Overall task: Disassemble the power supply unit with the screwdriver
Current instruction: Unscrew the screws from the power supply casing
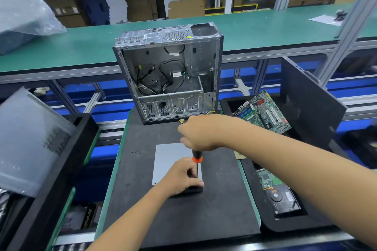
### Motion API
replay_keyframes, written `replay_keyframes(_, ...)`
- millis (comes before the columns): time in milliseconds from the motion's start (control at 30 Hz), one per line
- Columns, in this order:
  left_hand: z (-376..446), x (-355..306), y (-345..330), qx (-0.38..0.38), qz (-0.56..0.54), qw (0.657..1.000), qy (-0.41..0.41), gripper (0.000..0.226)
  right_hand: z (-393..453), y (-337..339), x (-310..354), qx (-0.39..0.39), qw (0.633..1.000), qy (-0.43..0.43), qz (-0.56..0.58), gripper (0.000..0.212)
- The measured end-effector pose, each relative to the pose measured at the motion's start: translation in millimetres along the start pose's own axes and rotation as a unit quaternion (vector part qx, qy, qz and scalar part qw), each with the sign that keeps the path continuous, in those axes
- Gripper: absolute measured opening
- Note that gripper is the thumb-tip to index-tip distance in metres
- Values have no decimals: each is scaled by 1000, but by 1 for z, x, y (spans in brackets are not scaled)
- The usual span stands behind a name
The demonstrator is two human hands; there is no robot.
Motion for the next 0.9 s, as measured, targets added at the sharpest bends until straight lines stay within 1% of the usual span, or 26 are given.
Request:
replay_keyframes(67, 0, 1, 0, 4, 2, 1000, 8, 38, -1, 2, 3, 1, 998, 31, 54, 15)
replay_keyframes(100, 0, 1, -1, 8, -2, 1000, 13, 37, -3, 4, 5, 5, 995, 55, 88, 14)
replay_keyframes(167, -1, 2, -2, 19, -11, 999, 23, 36, -6, 6, 10, 21, 984, 90, 153, 24)
replay_keyframes(200, -1, 2, -3, 21, -13, 999, 26, 35, -7, 5, 12, 26, 981, 94, 170, 26)
replay_keyframes(267, -1, 2, -2, 18, -11, 999, 25, 36, -5, 4, 11, 12, 986, 77, 149, 21)
replay_keyframes(300, -1, 1, -2, 14, -9, 1000, 22, 37, -3, 3, 8, 7, 991, 55, 126, 22)
replay_keyframes(367, -1, -1, -1, 5, -4, 1000, 5, 40, 0, -2, -1, 30, 995, 6, 93, 38)
replay_keyframes(400, -1, -2, 0, 2, -2, 1000, -4, 41, 1, -4, -3, 46, 996, -6, 82, 42)
replay_keyframes(467, 0, -3, 0, 0, 0, 1000, -7, 41, 2, -3, -2, 48, 997, 1, 65, 39)
replay_keyframes(567, -1, -2, 0, 3, 5, 1000, -4, 42, -1, 1, 0, 26, 995, 35, 90, 17)
replay_keyframes(600, -1, -2, 1, 4, 5, 1000, -3, 41, -3, 3, 1, 27, 993, 46, 102, 13)
replay_keyframes(700, -1, -1, 1, 8, 4, 1000, -3, 40, -6, 4, 6, 47, 985, 72, 147, 25)
replay_keyframes(733, 0, -1, 0, 9, 4, 1000, -3, 40, -6, 3, 7, 45, 985, 72, 152, 24)
replay_keyframes(800, 0, -1, 0, 8, 3, 1000, -1, 39, -3, 1, 5, 35, 991, 53, 120, 16)
replay_keyframes(900, -1, -3, 1, -2, 5, 1000, -12, 39, 2, -4, -4, 37, 998, -9, 50, 29)
Point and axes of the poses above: each hand's wrist, its own z-axis towards the middle knuckle, its own y-axis out of the back of the hand, x = y × z, the point moved 8 cm from there along z, towards the middle knuckle, and after that the axes turned 15 degrees about -z, right-handed, at the moved point
